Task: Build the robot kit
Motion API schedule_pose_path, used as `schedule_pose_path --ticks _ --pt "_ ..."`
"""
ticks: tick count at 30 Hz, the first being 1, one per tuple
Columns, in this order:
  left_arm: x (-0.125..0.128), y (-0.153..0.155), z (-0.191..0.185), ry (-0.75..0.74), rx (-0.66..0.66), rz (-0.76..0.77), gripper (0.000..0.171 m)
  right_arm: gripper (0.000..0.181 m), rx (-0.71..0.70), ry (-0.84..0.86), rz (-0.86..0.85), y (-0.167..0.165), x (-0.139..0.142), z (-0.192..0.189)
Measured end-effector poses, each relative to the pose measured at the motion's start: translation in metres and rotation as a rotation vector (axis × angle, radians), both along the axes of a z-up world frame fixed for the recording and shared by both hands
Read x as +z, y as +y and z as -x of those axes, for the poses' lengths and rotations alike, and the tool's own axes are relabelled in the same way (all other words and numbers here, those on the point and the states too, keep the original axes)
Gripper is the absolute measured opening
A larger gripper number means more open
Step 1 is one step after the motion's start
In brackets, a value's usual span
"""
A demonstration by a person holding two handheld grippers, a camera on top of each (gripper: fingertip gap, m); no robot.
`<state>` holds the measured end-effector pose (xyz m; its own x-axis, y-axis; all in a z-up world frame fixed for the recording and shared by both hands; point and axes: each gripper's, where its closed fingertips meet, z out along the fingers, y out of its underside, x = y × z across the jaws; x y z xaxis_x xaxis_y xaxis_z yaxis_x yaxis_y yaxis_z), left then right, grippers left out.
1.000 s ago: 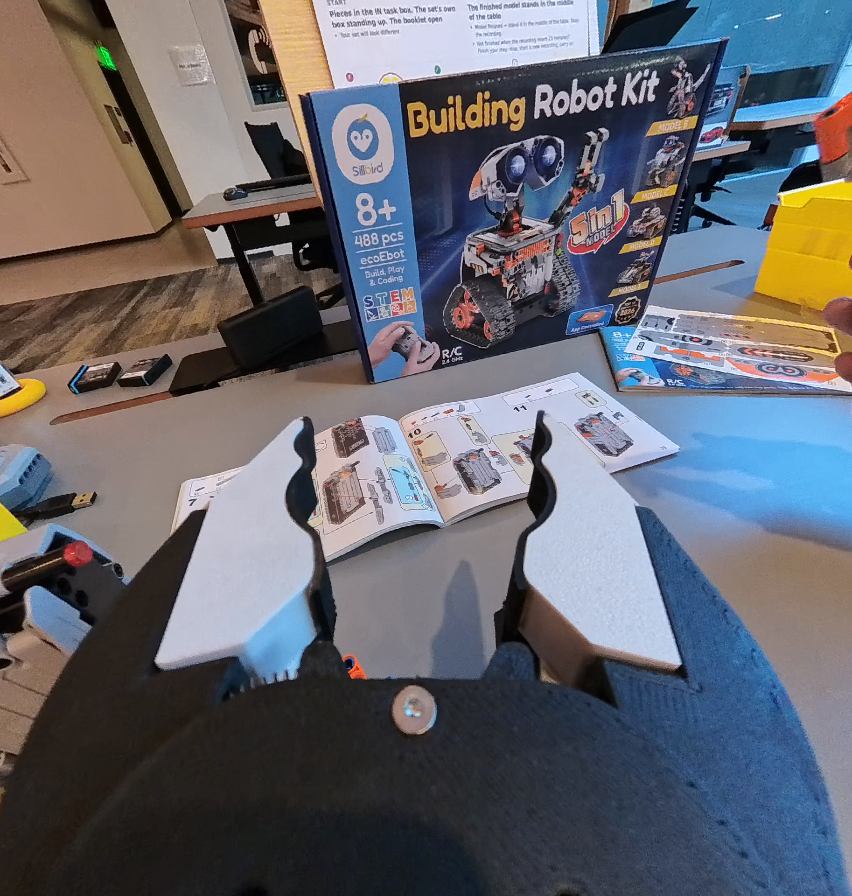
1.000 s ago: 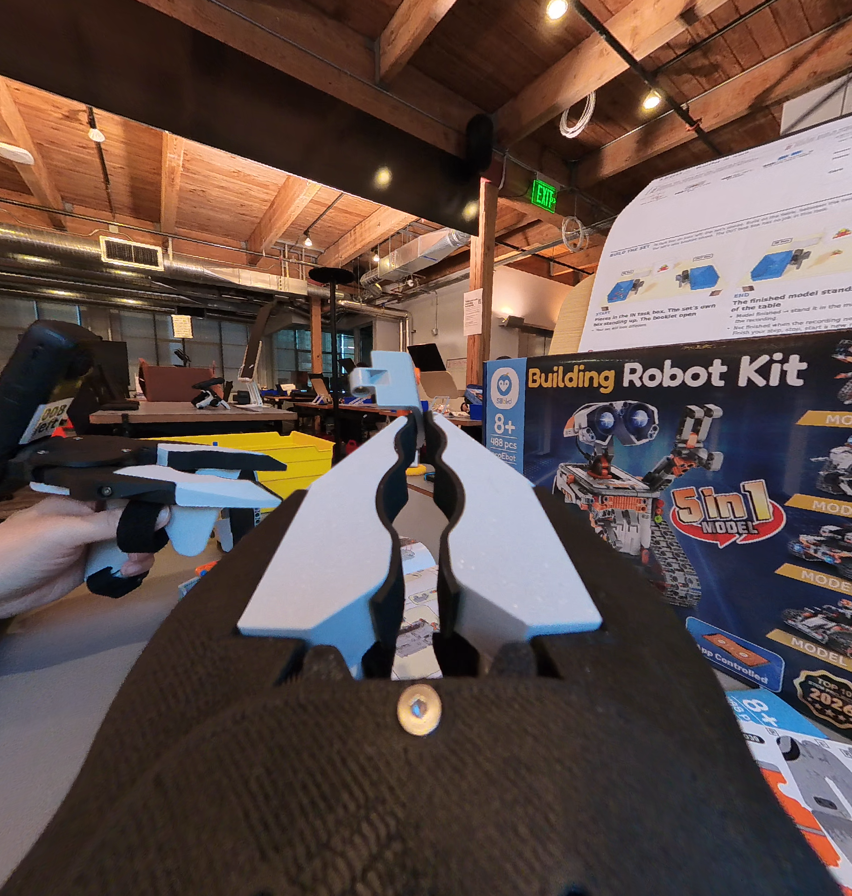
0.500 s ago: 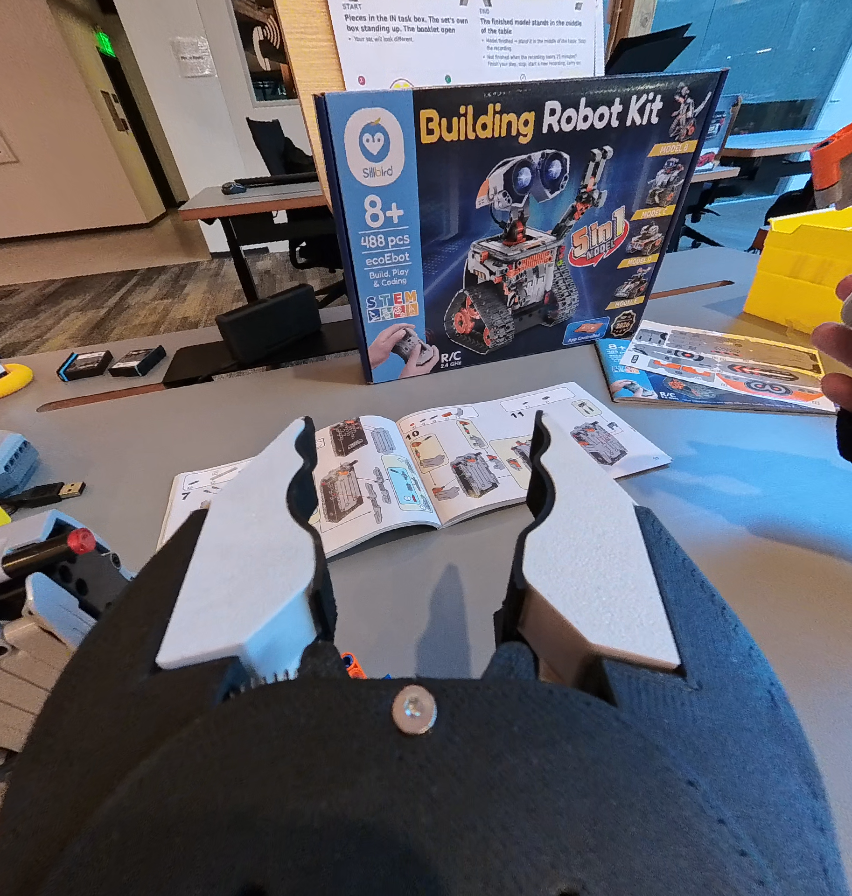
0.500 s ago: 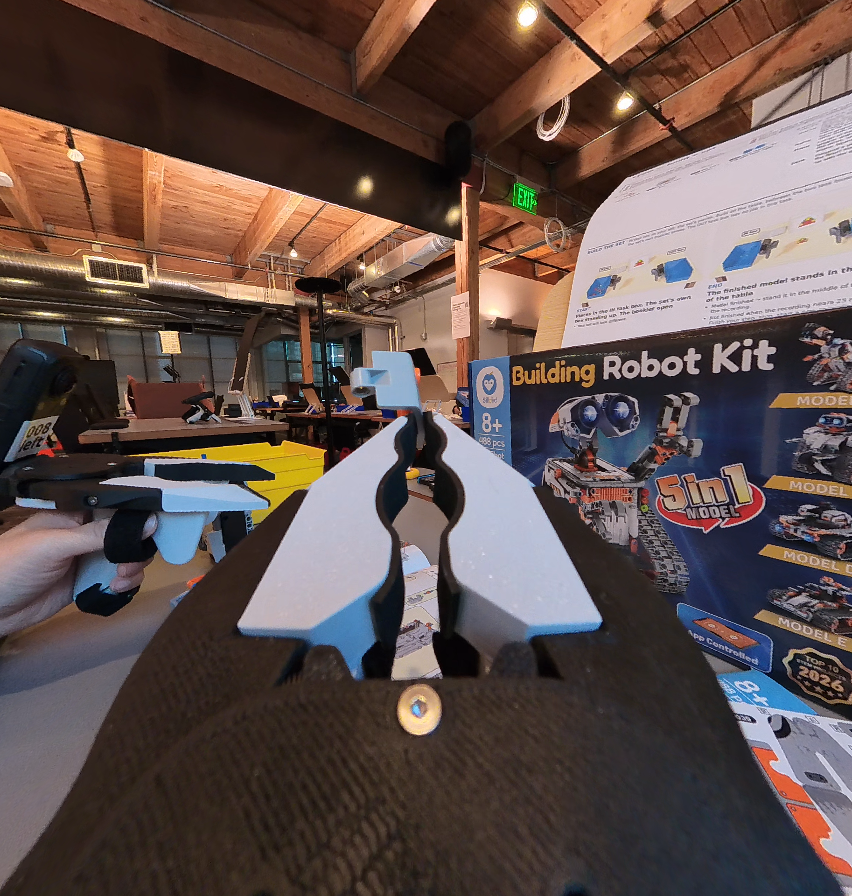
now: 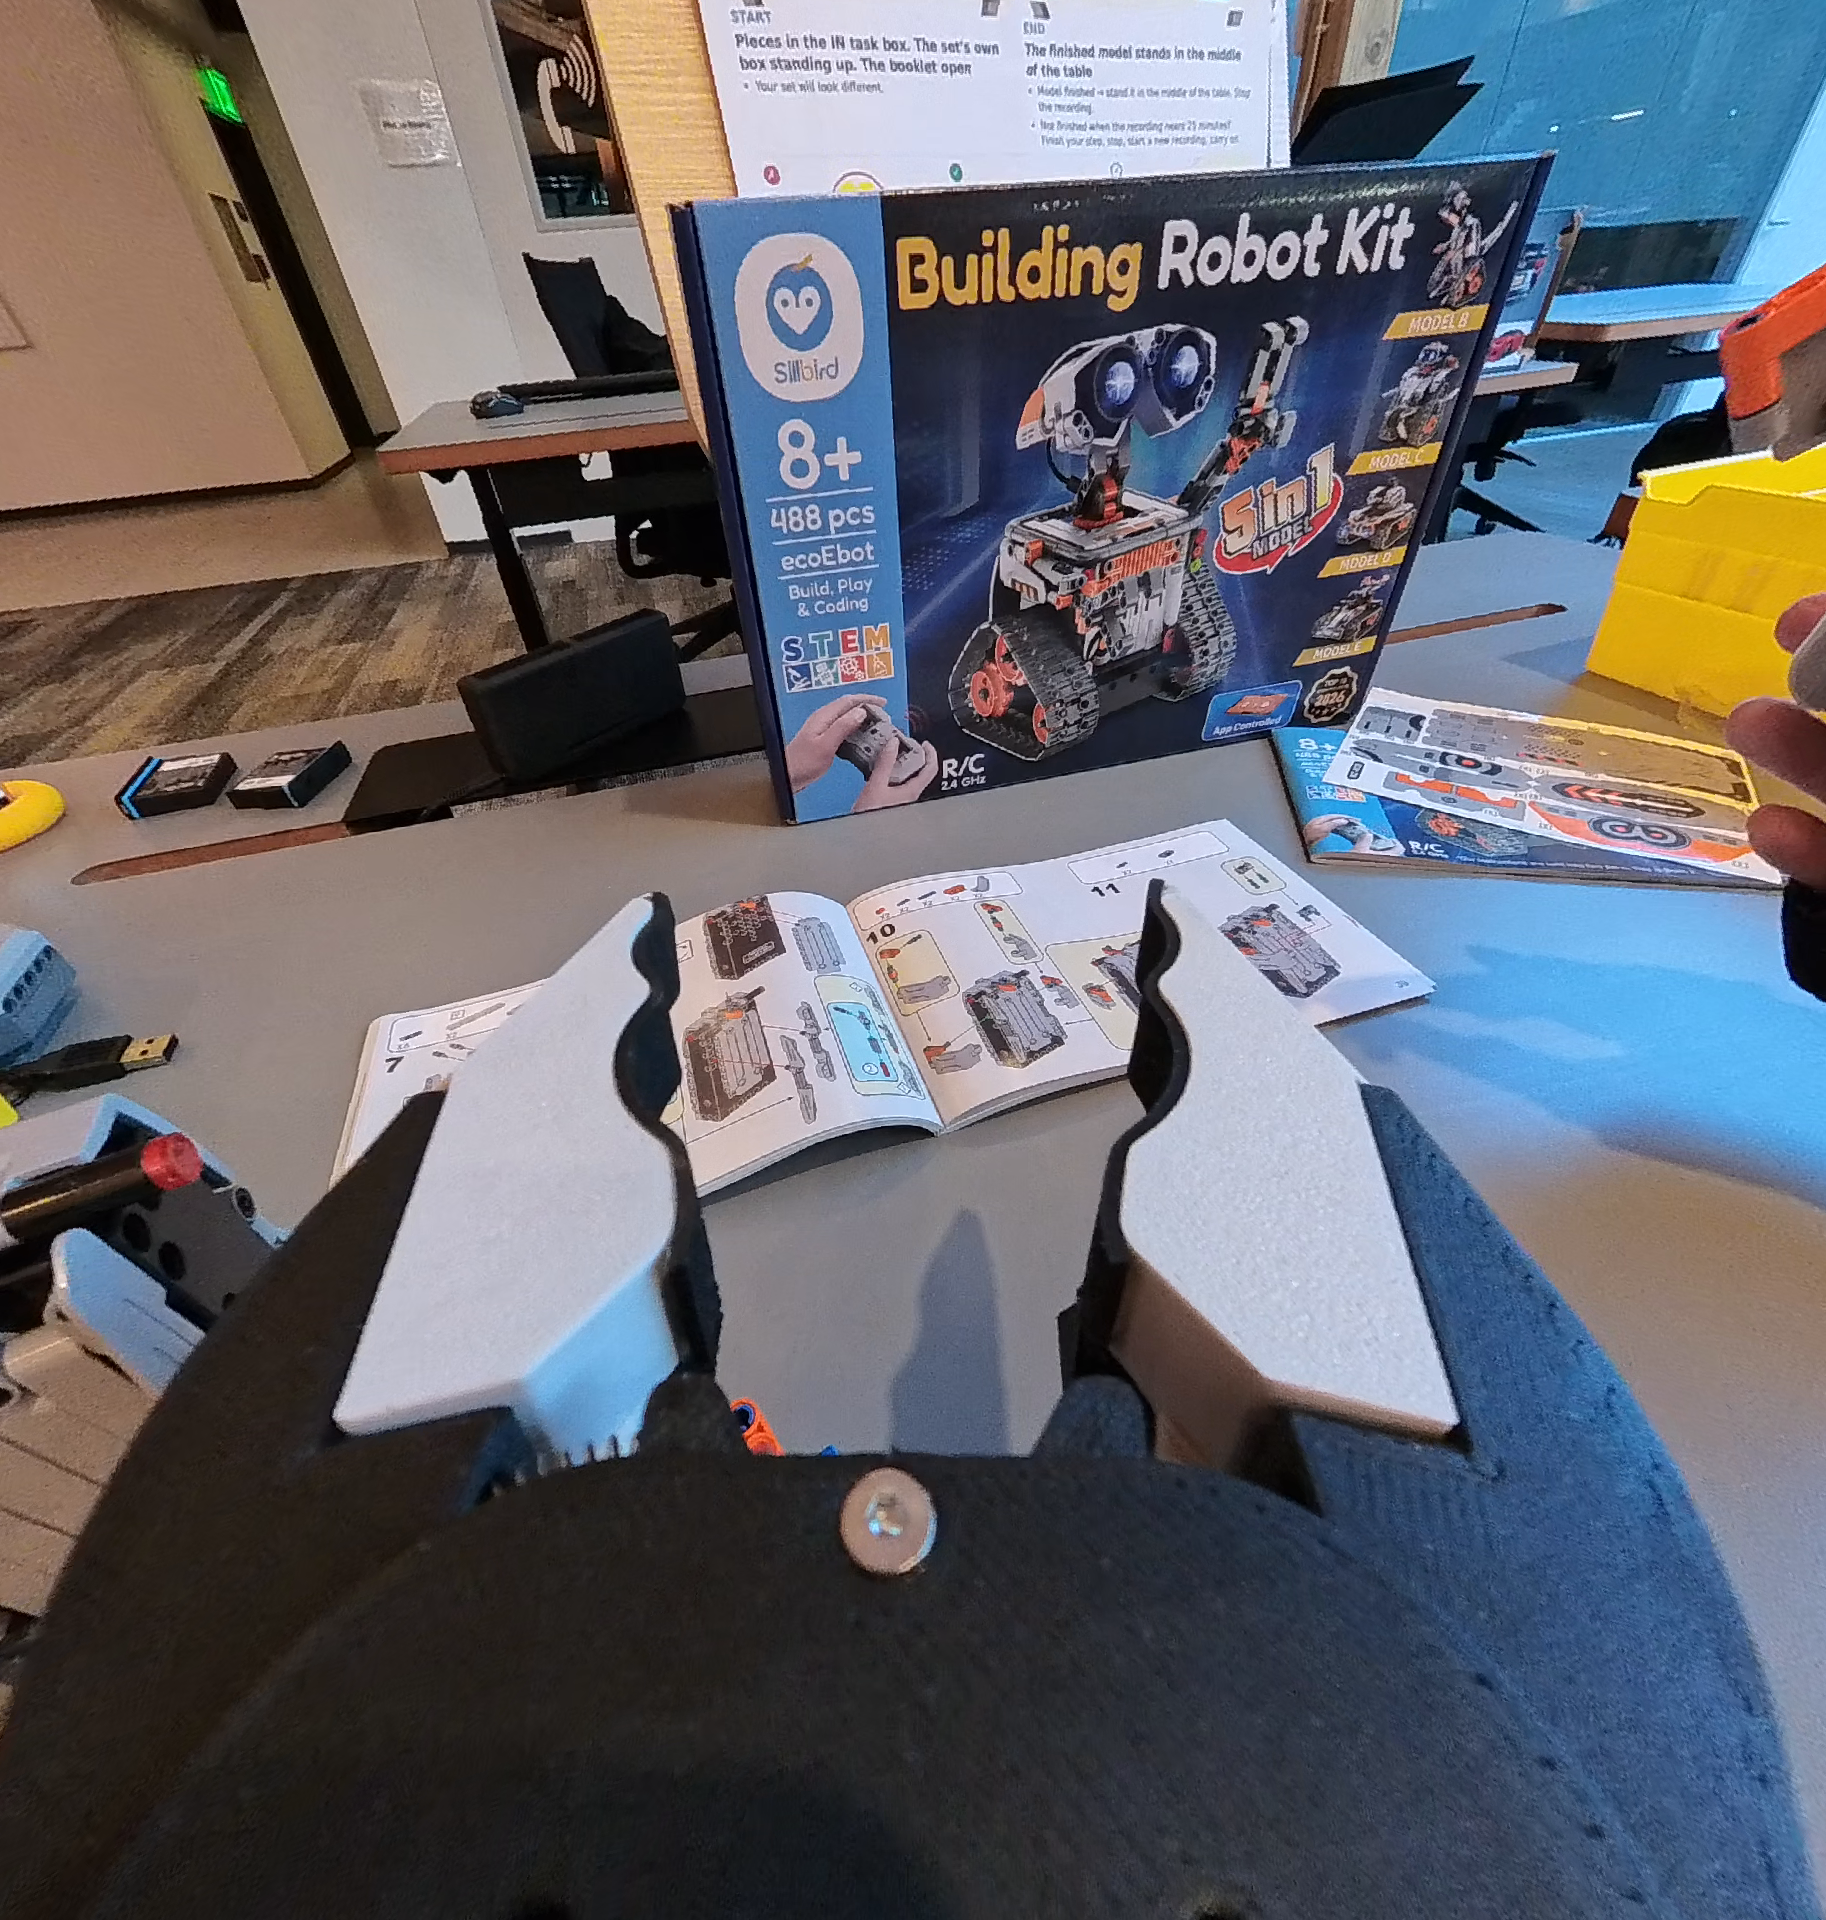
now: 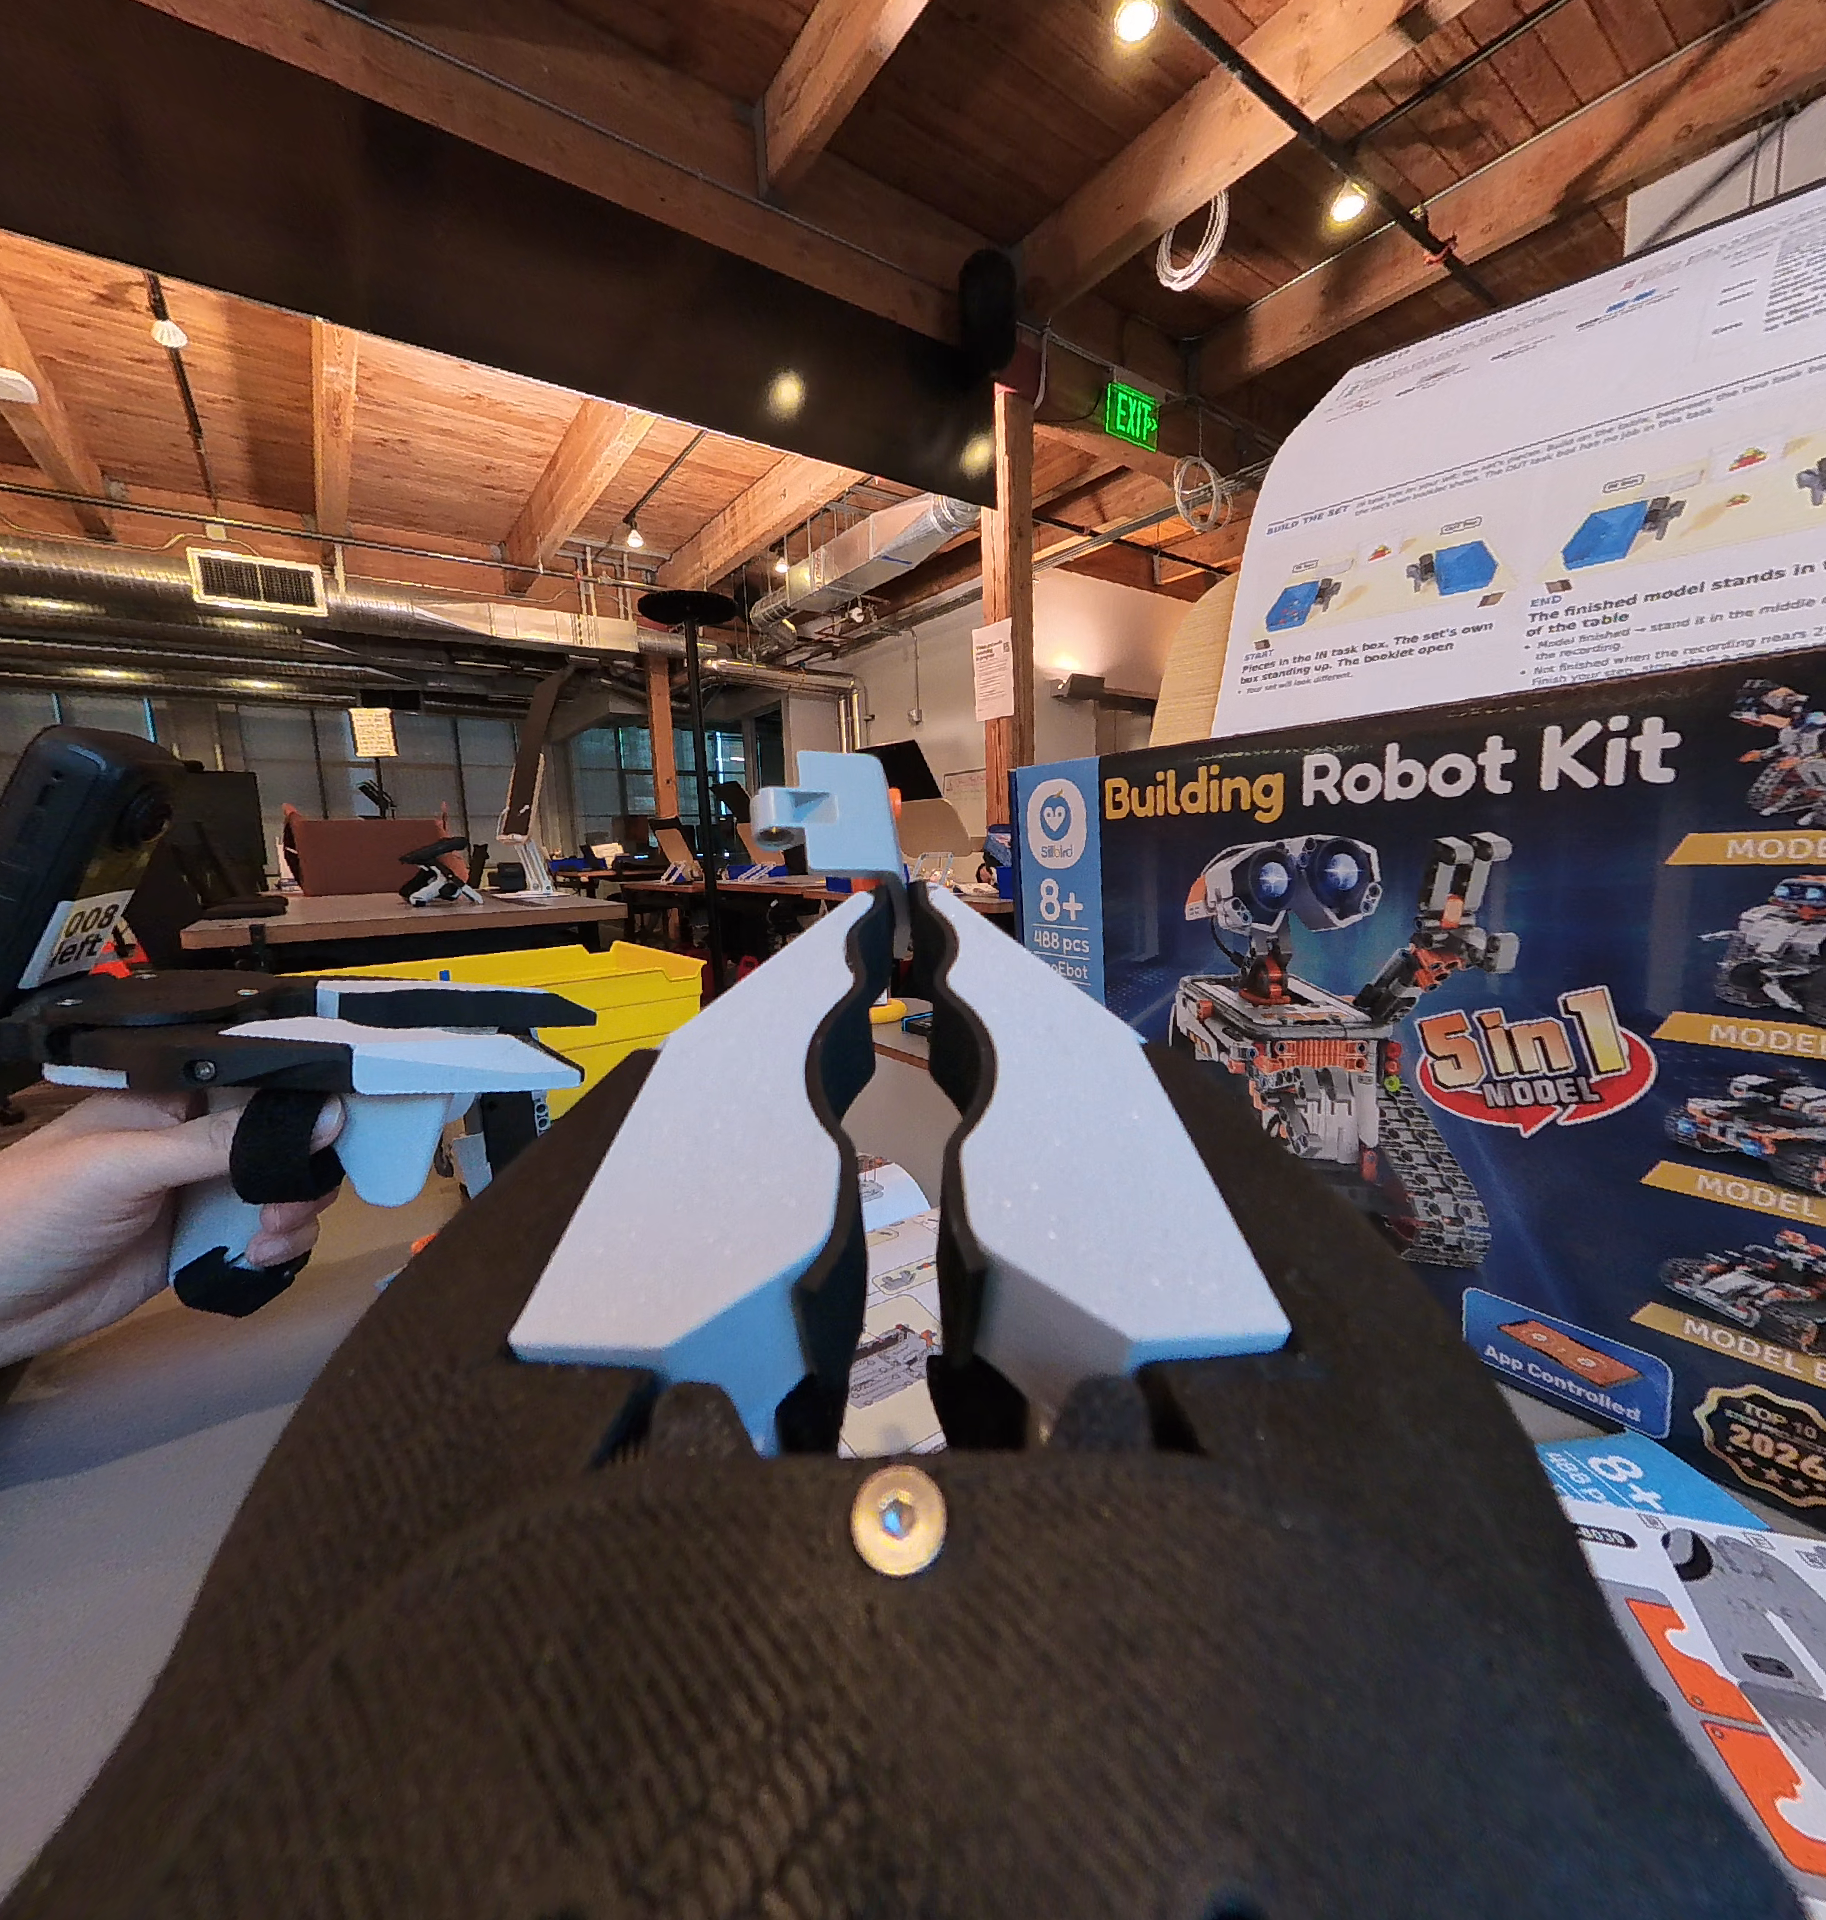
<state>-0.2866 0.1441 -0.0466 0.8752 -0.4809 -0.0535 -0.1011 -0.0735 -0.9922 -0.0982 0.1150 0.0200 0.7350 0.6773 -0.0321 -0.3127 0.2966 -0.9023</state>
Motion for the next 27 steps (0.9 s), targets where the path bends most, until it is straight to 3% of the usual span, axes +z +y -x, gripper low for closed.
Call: schedule_pose_path --ticks 17,27 --pt "0.0 0.0 0.0 -0.006 -0.004 0.001 0.088 0.002 -0.019 -0.05 -0.02 -0.002 0.0 0.005" --pt "0.0 -0.001 -0.001 -0.006 -0.01 0.002 0.088 0.002 -0.039 -0.162 -0.076 -0.009 -0.002 0.018"
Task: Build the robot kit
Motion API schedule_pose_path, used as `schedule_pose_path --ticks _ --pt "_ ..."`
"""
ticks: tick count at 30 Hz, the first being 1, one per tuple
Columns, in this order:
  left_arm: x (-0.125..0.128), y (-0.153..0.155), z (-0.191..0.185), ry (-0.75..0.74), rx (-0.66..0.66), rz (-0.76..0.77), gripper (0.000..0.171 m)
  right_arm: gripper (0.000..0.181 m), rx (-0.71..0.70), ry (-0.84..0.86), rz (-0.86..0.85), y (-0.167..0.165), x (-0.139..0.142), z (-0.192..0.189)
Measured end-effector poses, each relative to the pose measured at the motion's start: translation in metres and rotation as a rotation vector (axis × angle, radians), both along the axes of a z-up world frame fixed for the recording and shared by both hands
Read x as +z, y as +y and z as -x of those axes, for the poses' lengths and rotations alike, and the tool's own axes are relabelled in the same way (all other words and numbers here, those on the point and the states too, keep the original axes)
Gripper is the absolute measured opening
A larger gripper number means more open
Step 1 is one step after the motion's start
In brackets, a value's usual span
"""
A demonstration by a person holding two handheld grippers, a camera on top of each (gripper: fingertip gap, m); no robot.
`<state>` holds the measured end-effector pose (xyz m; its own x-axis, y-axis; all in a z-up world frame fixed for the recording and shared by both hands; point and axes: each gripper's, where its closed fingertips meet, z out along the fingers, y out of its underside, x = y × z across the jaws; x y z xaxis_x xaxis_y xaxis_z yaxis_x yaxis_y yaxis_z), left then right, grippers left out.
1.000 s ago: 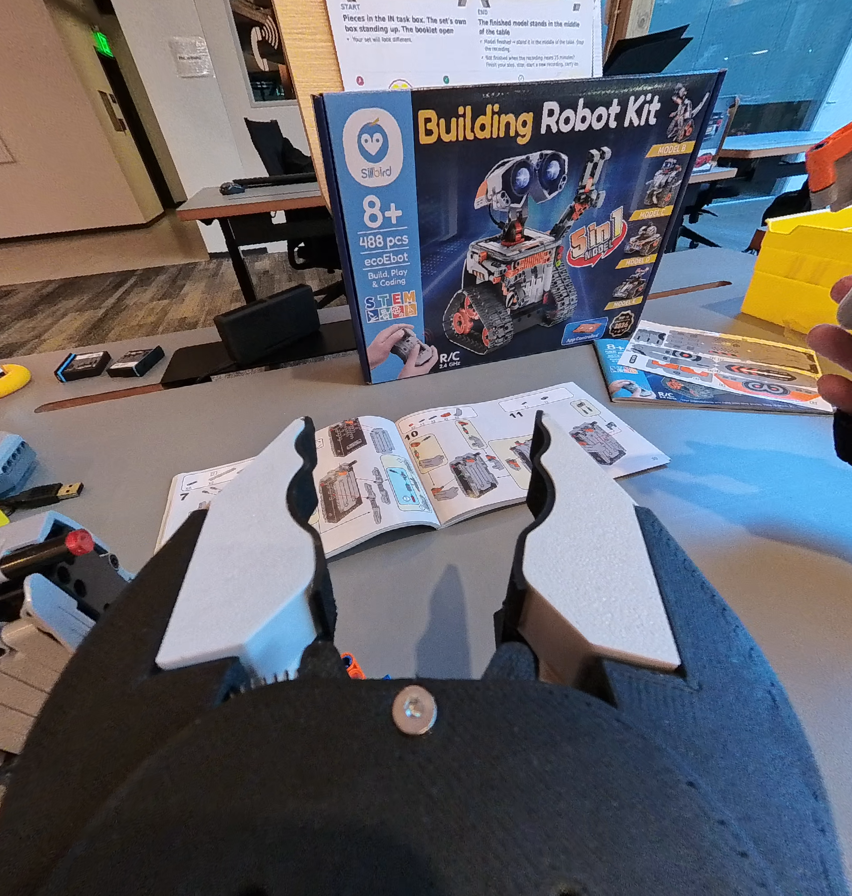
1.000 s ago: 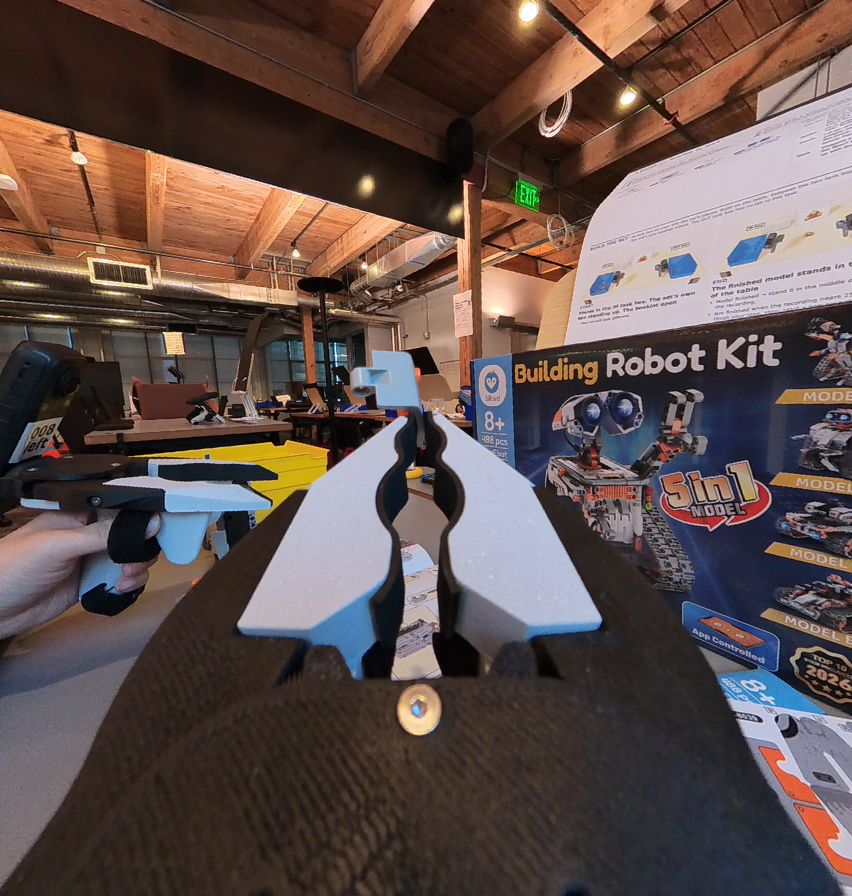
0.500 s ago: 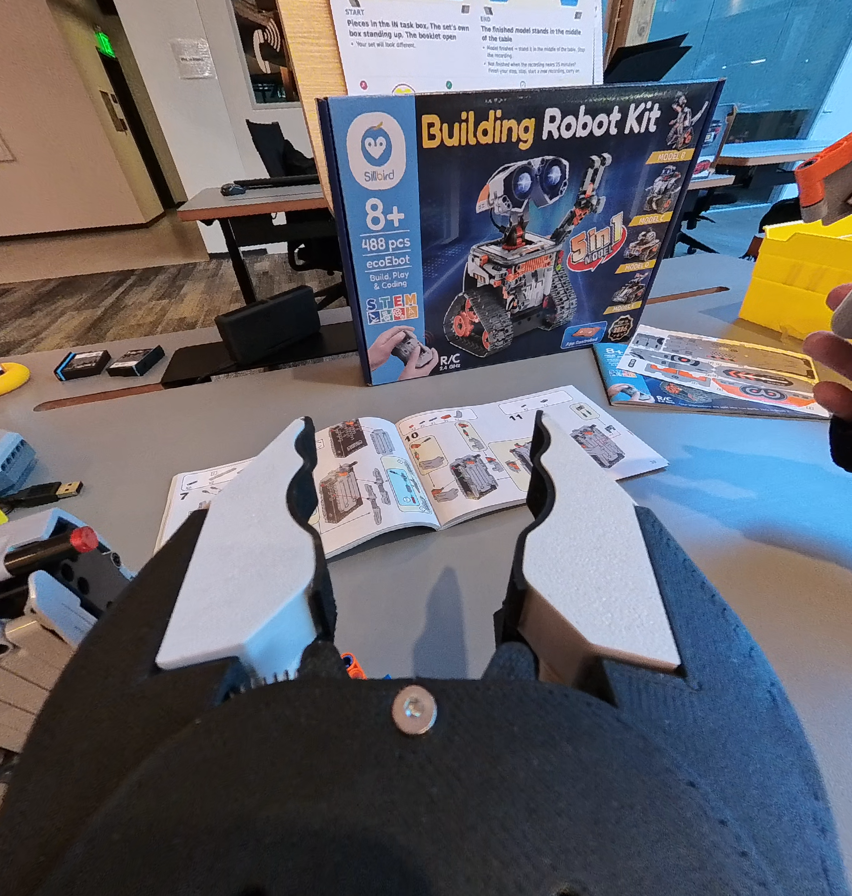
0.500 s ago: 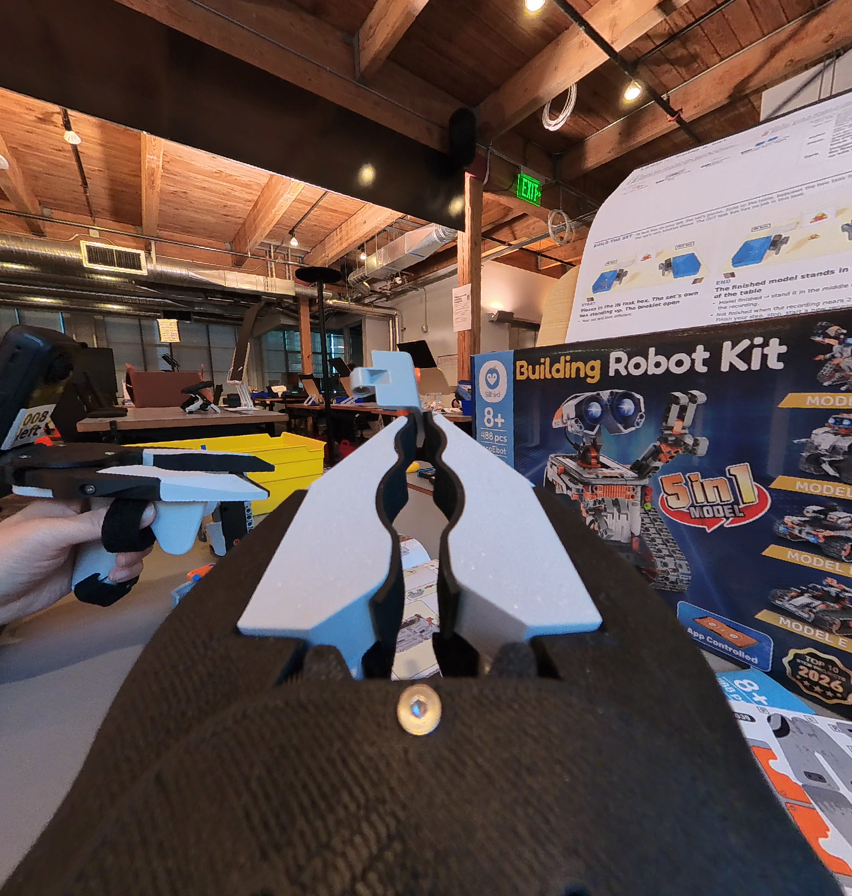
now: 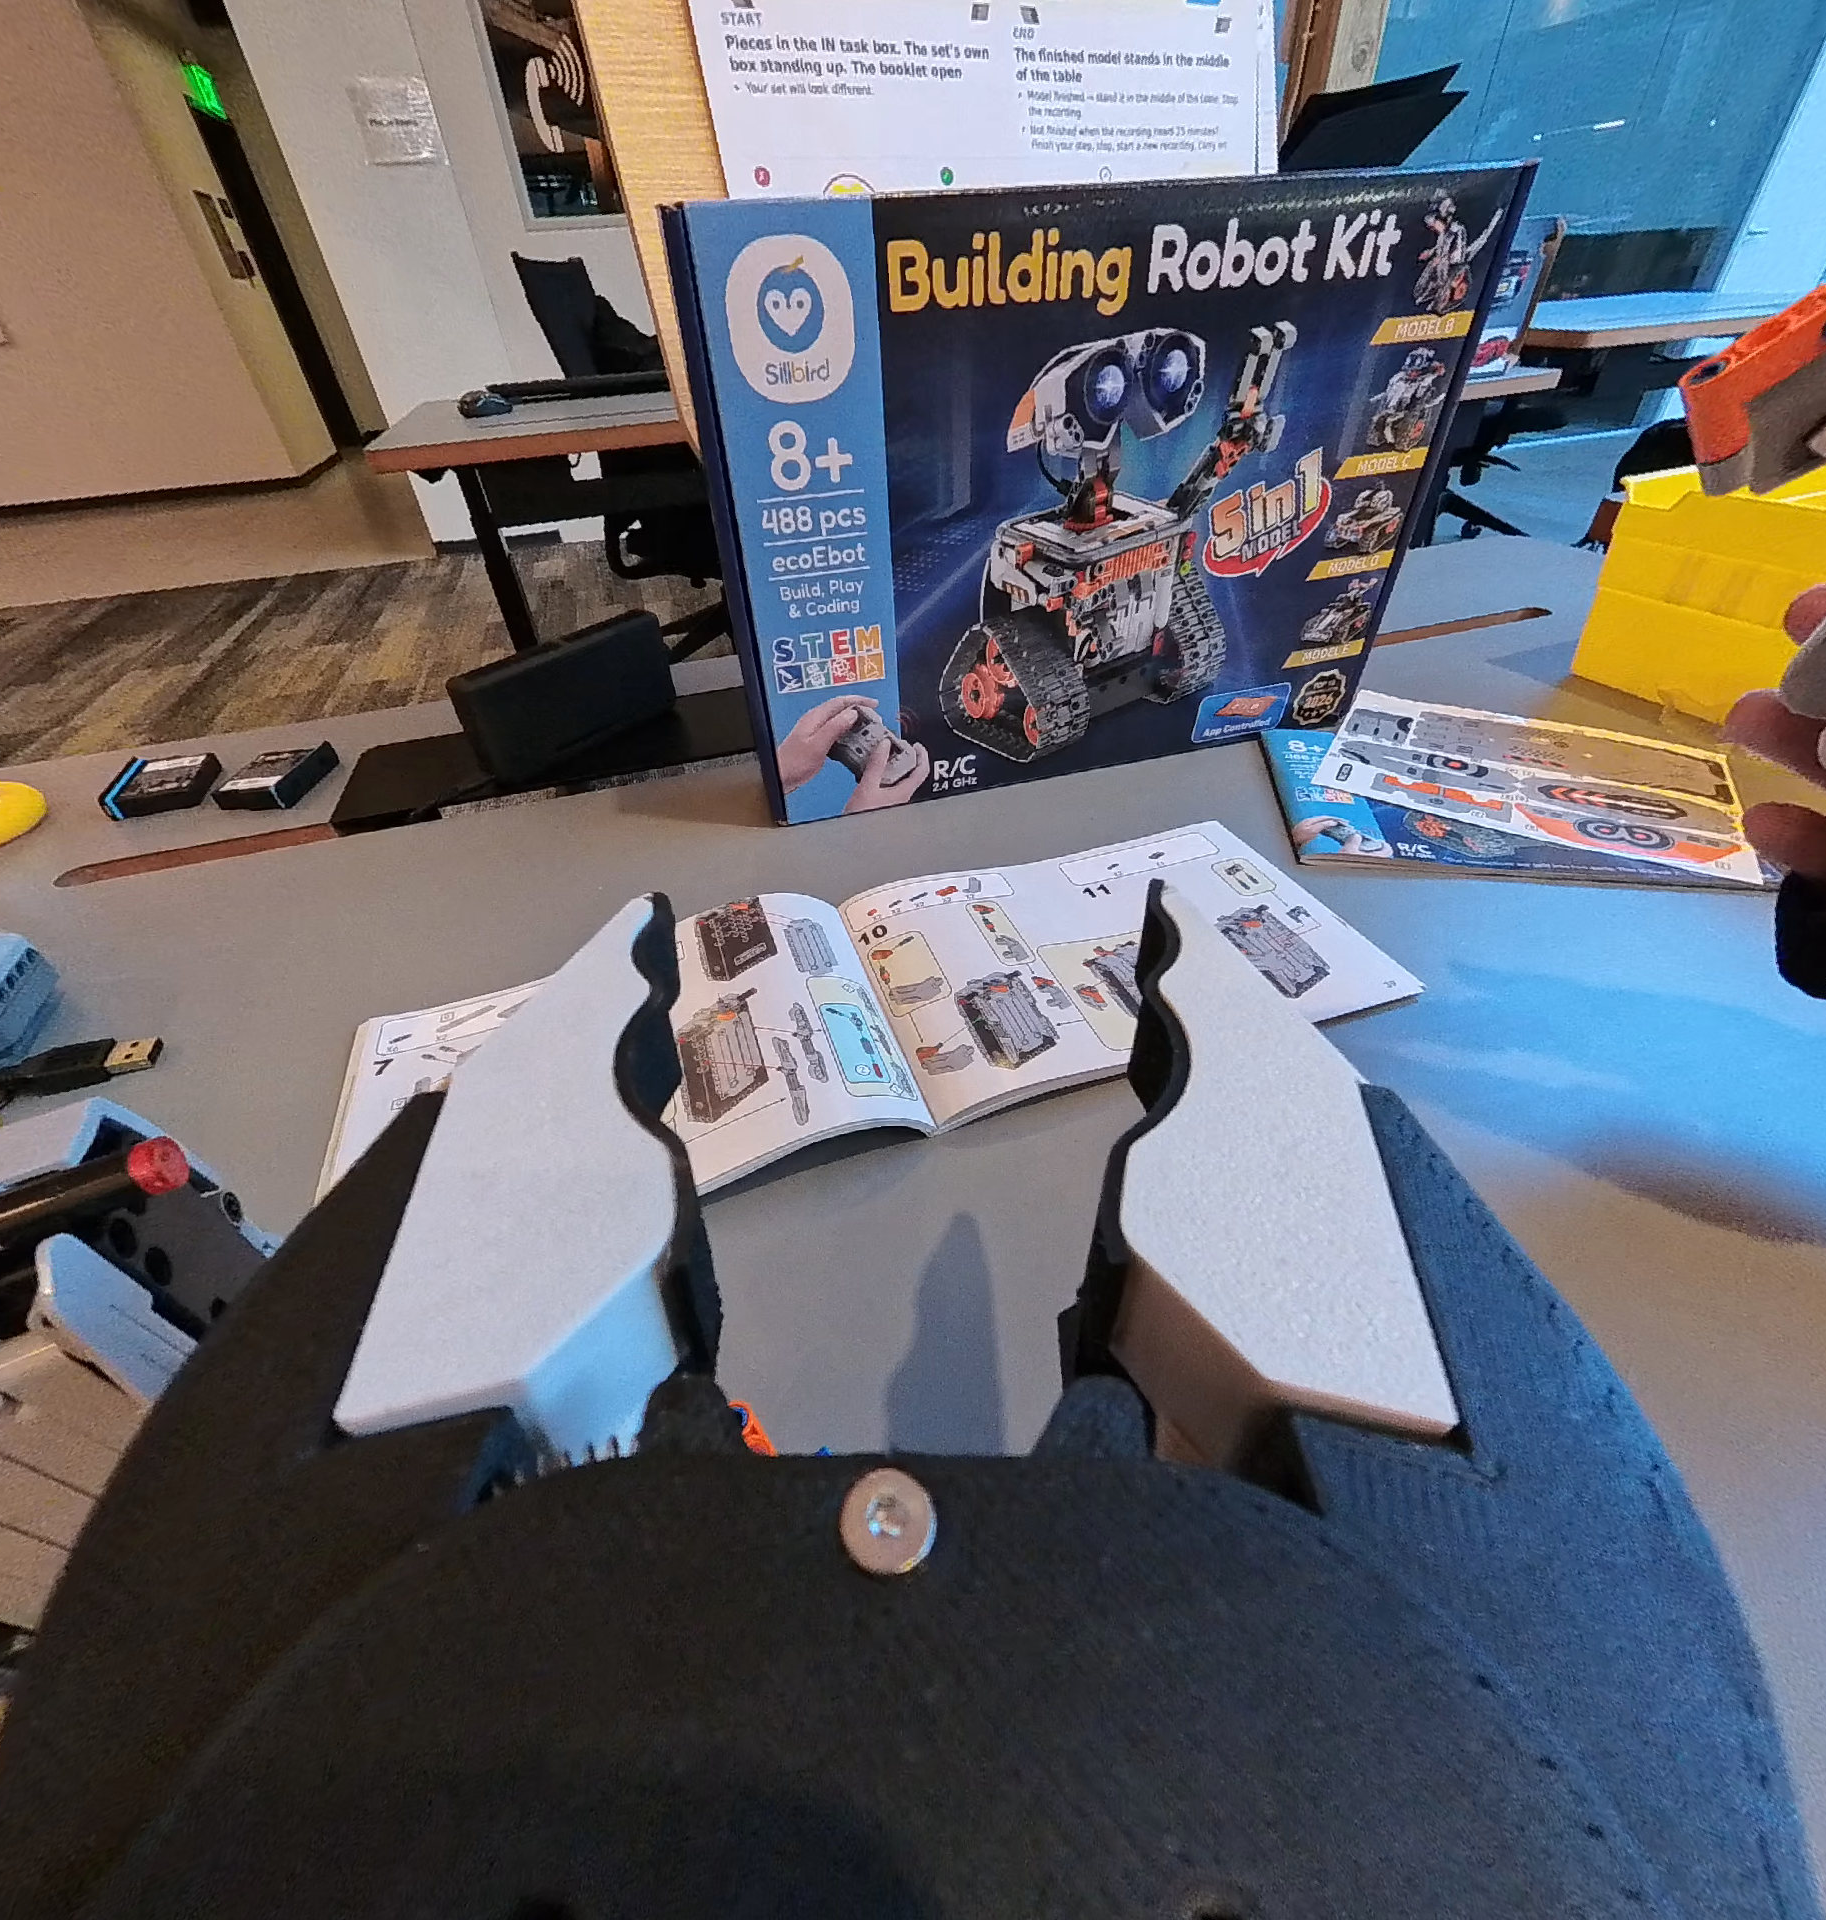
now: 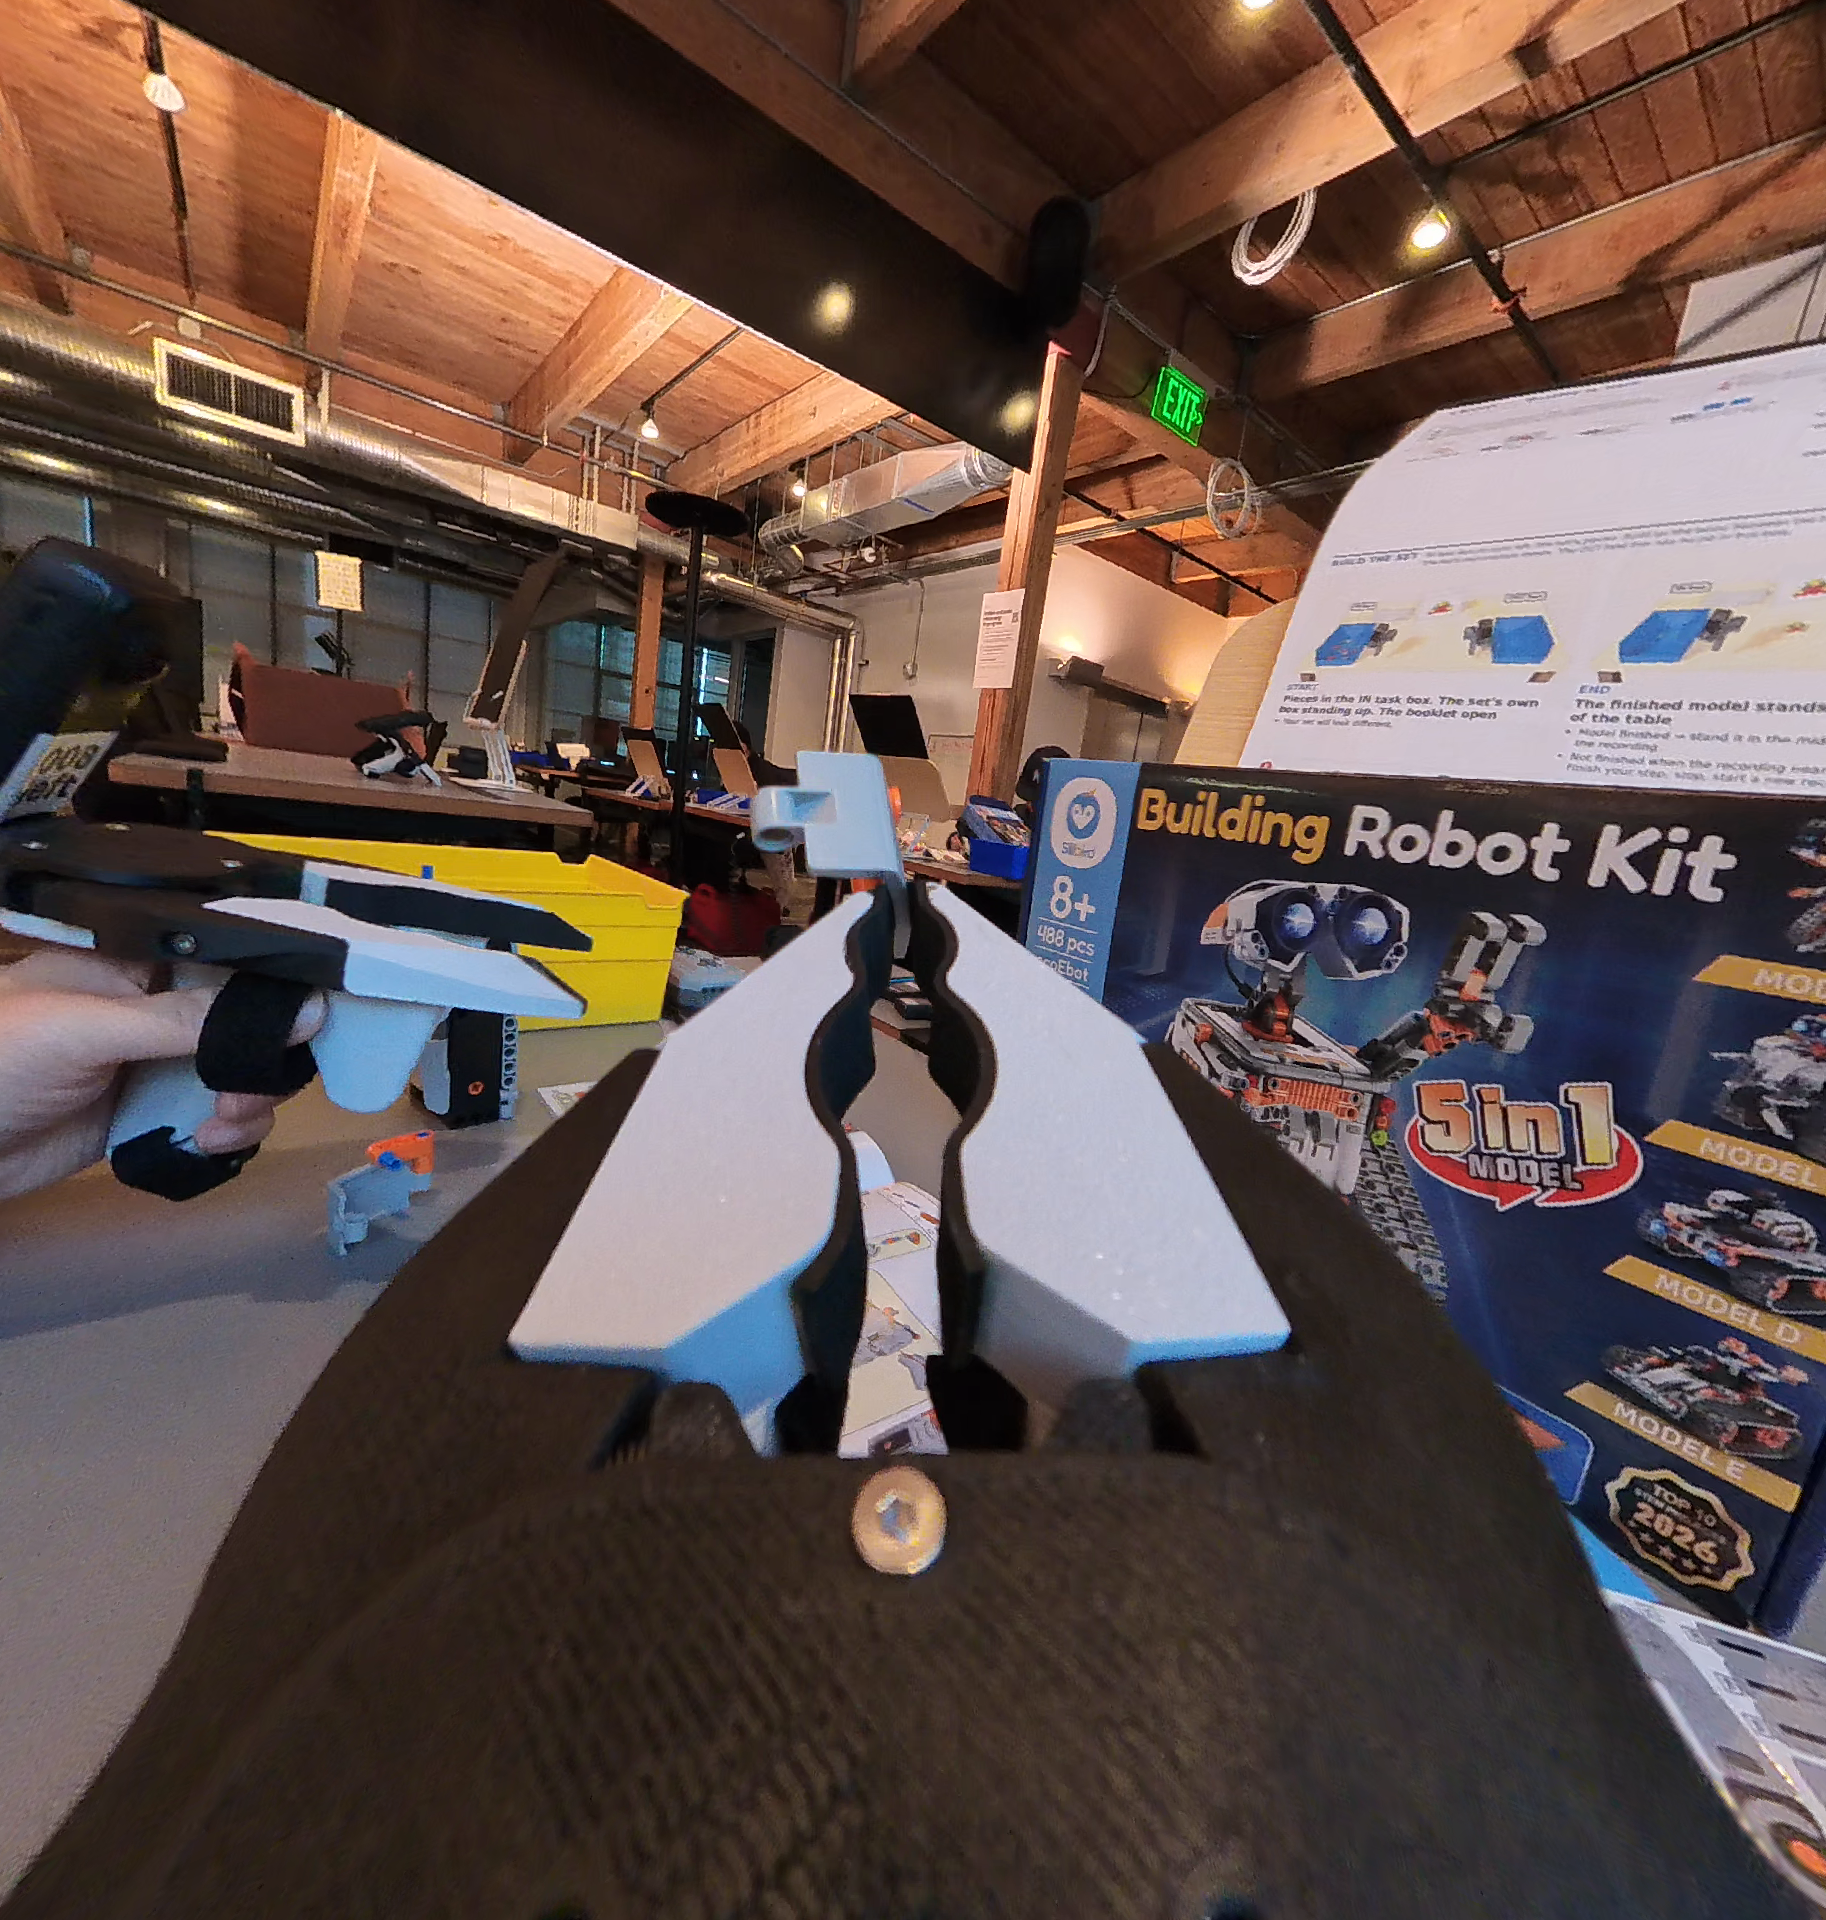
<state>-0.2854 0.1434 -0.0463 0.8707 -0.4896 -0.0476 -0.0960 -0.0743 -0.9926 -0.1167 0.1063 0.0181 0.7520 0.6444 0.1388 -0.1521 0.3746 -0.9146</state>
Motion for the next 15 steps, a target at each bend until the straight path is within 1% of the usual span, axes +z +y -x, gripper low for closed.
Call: schedule_pose_path --ticks 15 --pt "0.0 0.0 -0.001 0.0 -0.005 0.002 0.088 0.002 -0.054 -0.151 -0.104 -0.01 0.0 0.014"
